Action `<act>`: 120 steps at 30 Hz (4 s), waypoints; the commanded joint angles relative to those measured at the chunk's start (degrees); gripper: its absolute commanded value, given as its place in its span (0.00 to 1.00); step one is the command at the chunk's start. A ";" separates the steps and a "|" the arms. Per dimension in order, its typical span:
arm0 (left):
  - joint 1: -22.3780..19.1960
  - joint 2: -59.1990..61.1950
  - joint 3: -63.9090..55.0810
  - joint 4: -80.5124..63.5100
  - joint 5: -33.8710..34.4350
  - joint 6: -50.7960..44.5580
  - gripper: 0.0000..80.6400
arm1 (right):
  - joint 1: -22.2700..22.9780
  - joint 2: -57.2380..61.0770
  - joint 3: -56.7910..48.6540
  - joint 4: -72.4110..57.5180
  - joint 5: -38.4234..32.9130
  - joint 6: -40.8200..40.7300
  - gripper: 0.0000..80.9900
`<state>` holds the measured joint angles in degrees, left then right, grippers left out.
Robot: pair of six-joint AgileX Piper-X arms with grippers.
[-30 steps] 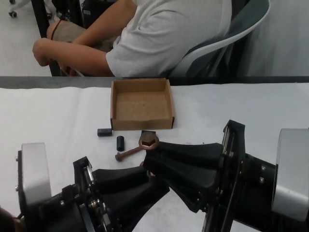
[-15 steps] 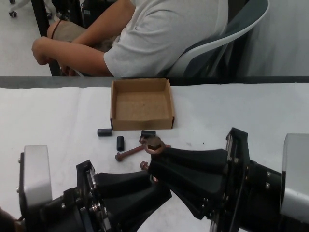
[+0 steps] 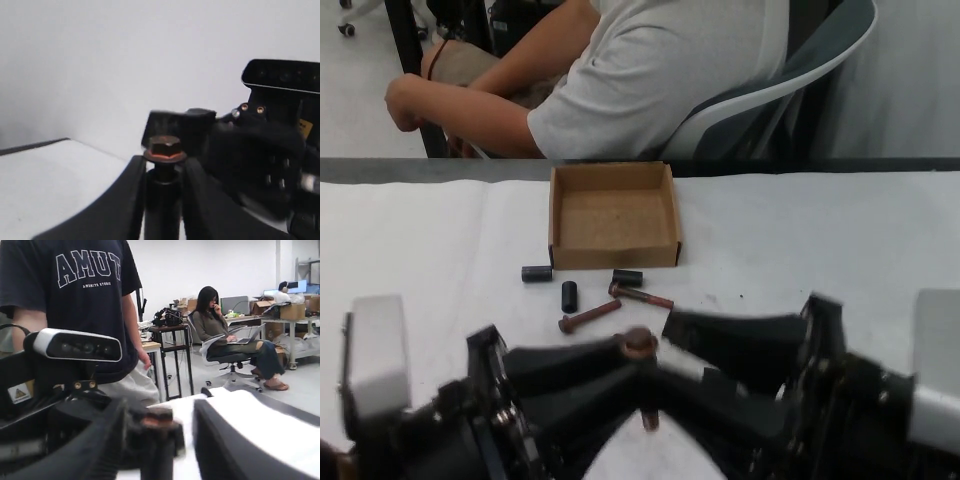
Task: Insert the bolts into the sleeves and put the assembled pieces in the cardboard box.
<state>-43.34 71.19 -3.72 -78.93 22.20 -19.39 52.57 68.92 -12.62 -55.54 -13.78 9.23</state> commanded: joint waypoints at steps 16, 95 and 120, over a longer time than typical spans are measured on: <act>9.53 -0.99 -13.91 32.17 -0.03 1.50 0.01 | -0.10 0.05 2.84 19.54 7.31 4.71 0.42; 24.78 60.61 -110.80 118.29 -14.02 15.95 0.01 | -20.83 35.52 -55.41 101.22 8.33 -39.26 0.58; 26.10 63.81 -110.86 120.20 -8.79 17.04 0.14 | -20.05 41.62 -57.14 101.38 8.34 -38.67 0.01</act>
<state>-17.59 135.50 -113.89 40.84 12.99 -3.37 32.31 109.60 -69.69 45.88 -4.61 -29.44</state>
